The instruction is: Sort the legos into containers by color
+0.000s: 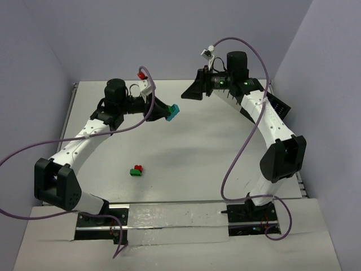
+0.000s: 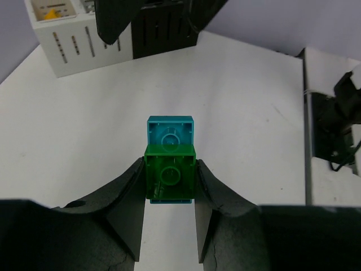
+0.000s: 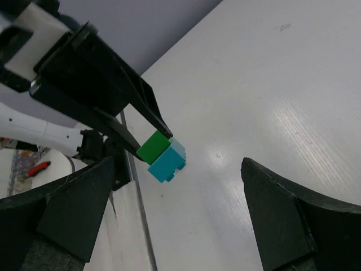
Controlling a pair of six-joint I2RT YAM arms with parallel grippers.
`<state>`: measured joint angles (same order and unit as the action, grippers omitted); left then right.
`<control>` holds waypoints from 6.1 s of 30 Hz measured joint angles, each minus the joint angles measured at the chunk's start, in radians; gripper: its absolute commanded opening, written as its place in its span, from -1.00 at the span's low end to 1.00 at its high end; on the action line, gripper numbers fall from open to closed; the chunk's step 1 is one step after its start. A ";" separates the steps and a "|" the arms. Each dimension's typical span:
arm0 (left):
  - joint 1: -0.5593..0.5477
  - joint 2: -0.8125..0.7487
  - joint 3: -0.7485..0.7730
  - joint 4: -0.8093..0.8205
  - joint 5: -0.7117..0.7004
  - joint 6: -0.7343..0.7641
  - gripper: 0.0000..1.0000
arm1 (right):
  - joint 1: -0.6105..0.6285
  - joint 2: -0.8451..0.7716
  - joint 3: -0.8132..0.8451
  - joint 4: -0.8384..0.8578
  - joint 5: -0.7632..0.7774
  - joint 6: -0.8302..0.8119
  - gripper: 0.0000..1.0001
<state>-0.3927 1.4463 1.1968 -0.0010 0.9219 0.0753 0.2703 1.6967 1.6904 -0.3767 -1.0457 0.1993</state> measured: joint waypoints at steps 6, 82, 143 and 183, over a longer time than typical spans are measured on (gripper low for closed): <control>0.013 0.008 -0.006 0.084 0.129 -0.124 -1.00 | 0.005 -0.039 -0.026 -0.005 -0.079 -0.136 1.00; -0.018 0.074 0.107 -0.005 -0.176 -0.086 -1.00 | -0.747 -0.057 0.091 -0.641 0.536 -0.902 -1.00; -0.215 -0.112 -0.200 0.282 -0.372 0.451 -1.00 | 0.013 -0.005 0.127 -0.424 0.132 -0.224 0.81; -0.223 -0.111 -0.159 0.205 -0.610 0.319 0.75 | -0.148 0.088 0.209 -0.417 0.342 -0.270 -1.00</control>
<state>-0.6152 1.3357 1.0381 0.2042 0.3119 0.3947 0.1227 1.7849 1.8998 -0.7936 -0.7033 -0.0706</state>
